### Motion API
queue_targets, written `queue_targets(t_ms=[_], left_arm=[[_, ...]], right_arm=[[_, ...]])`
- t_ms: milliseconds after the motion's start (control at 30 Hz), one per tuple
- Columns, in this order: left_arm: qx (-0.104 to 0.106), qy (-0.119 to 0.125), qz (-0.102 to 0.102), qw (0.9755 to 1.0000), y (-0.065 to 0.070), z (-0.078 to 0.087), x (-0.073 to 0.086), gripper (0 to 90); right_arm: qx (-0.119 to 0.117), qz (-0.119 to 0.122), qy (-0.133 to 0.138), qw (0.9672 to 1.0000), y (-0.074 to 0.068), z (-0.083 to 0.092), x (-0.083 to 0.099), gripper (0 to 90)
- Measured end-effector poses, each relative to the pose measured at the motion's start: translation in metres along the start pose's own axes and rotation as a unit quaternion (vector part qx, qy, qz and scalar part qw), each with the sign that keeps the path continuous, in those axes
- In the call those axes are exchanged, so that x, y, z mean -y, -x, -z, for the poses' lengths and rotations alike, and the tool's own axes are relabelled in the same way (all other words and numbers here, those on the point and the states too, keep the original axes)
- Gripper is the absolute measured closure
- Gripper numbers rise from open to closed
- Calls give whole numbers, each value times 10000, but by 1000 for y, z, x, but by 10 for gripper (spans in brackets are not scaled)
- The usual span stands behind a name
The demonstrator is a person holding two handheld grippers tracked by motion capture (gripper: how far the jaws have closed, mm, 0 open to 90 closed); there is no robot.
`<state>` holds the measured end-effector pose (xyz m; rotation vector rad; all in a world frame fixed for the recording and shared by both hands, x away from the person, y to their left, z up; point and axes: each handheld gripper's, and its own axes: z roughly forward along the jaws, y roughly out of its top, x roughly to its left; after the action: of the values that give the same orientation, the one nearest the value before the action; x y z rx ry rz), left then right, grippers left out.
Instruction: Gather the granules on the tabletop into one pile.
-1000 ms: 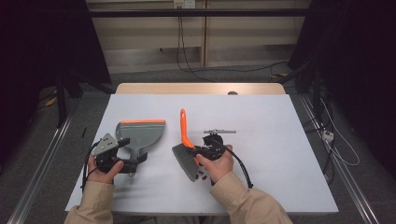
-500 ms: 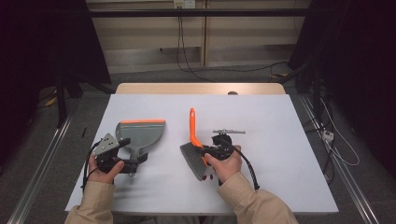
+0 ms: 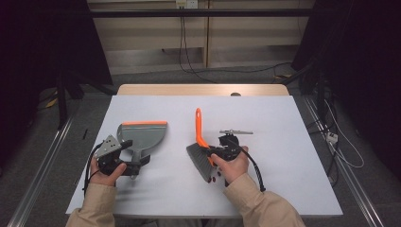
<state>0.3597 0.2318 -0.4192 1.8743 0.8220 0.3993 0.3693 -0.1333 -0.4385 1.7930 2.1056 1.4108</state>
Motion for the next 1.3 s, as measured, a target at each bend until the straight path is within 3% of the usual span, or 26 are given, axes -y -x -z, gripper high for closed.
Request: queue_targets(t_ms=[267,467,633,800,933,967,1067,1300], left_arm=[[14,-4,22,10000,0,-1,0,57],[18,0,38,10000,0,-1,0,56],[13,4,29,10000,0,0,0,57],[16,9,37,10000,0,0,0,57],[7,-5,2,10000,0,-1,0,57],[6,0,16,10000,1,-2,0,56],[2,-1,18,10000,1,-2,-1,56],[3,-9,68,10000,0,-2,0,56]], right_arm=[[-1,-46,110,9999,3,4,-4,712],[-291,-178,286,9990,-2,10,-11,713],[-561,59,144,9983,-14,13,-9,713],[-990,294,-92,9946,-14,16,8,713],[-941,616,-288,9932,-6,17,19,713],[-1013,587,-291,9927,-1,17,18,713],[-963,845,-199,9916,8,15,10,712],[-935,1070,-225,9896,18,6,-9,712]])
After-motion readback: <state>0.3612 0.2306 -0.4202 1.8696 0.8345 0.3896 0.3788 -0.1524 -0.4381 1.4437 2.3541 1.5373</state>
